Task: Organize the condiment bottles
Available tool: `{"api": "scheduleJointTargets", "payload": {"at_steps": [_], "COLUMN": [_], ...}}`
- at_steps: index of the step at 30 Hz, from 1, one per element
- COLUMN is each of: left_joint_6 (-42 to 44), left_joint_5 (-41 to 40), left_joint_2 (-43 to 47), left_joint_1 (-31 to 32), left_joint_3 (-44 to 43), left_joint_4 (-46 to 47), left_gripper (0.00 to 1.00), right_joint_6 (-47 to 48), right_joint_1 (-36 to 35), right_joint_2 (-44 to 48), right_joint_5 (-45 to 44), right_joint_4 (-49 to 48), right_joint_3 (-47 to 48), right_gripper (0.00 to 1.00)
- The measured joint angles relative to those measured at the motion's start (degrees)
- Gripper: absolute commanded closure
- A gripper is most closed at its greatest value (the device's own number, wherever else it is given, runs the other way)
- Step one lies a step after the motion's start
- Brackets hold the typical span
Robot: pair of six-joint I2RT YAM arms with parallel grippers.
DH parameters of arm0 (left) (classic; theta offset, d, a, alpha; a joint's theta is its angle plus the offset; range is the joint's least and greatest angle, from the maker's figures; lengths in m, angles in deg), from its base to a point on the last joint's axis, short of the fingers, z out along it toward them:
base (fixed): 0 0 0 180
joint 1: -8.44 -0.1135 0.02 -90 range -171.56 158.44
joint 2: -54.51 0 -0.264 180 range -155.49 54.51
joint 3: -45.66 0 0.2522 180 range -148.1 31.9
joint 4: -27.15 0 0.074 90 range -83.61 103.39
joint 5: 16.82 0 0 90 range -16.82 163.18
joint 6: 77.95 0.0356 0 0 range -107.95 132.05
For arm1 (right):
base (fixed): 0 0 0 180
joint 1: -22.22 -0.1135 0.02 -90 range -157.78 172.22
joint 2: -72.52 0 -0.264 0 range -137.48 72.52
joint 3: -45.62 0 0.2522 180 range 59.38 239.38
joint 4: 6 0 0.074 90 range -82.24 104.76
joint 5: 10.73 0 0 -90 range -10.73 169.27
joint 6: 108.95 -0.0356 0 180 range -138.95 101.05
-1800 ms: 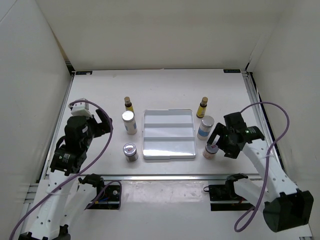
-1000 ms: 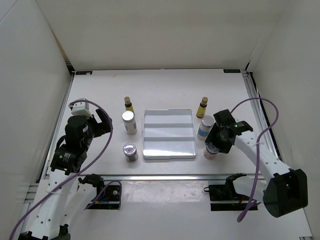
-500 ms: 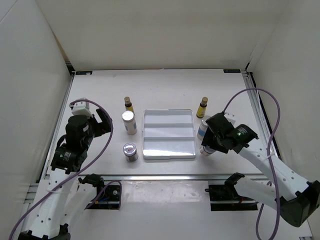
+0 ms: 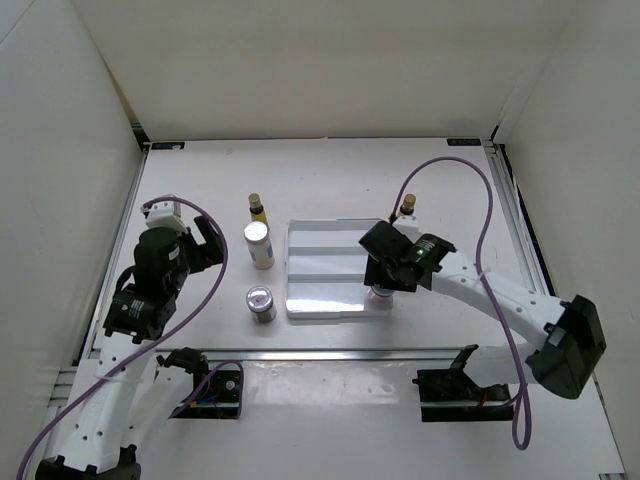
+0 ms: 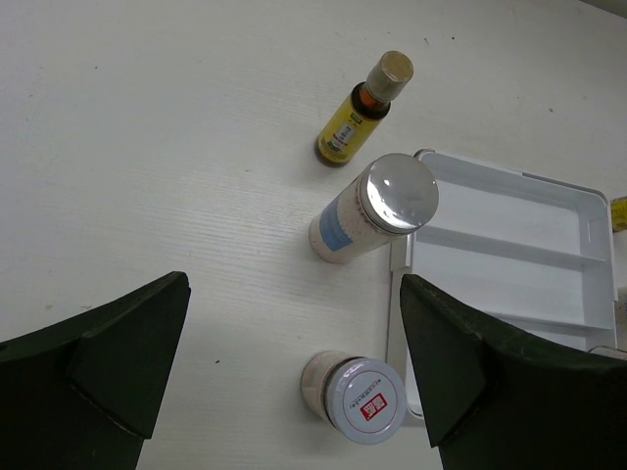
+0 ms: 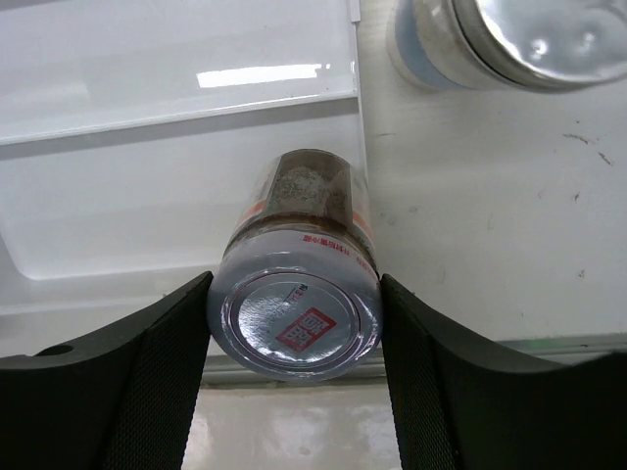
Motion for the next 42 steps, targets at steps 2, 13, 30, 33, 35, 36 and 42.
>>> {"api": "scheduleJointTargets", "payload": {"at_steps": [2, 13, 30, 33, 35, 36, 42], "left_joint_6": [0.02, -3.72, -9.29, -10.78, -11.37, -11.45, -10.99], "left_joint_5": [-0.07, -3.93, 8.94, 11.45, 12.44, 13.03, 14.99], "left_joint_2": [-0.31, -1.92, -7.43, -8.72, -9.22, -9.6, -17.9], "left_joint_1": [0.0, 0.0, 0.5, 2.27, 3.85, 4.68, 10.91], "left_joint_3": [0.0, 2.75, -1.84, -0.81, 0.63, 1.11, 1.22], "left_joint_4": [0.0, -0.28, -7.76, -9.25, -10.21, -10.64, -10.27], "left_gripper": [0.01, 0.01, 0.01, 0.01, 0.01, 0.01, 0.01], "right_joint_6": [0.46, 0.72, 2.08, 3.69, 4.63, 5.18, 7.04], "right_joint_1": [0.0, 0.0, -2.8, -3.98, -4.22, -4.22, -4.22], "right_joint_2": [-1.88, -6.88, -3.45, -0.02, 1.95, 2.78, 4.92], "right_joint_5": [0.02, 3.04, -2.21, -3.32, -3.63, -3.65, -3.63], "right_joint_4": [-1.27, -6.32, -0.9, -0.87, -1.05, -1.11, -1.62], "right_joint_3": [0.02, -0.46, 5.73, 6.99, 7.02, 6.99, 6.29], "right_gripper": [1.0, 0.57, 0.0, 0.0, 0.0, 0.0, 0.0]}}
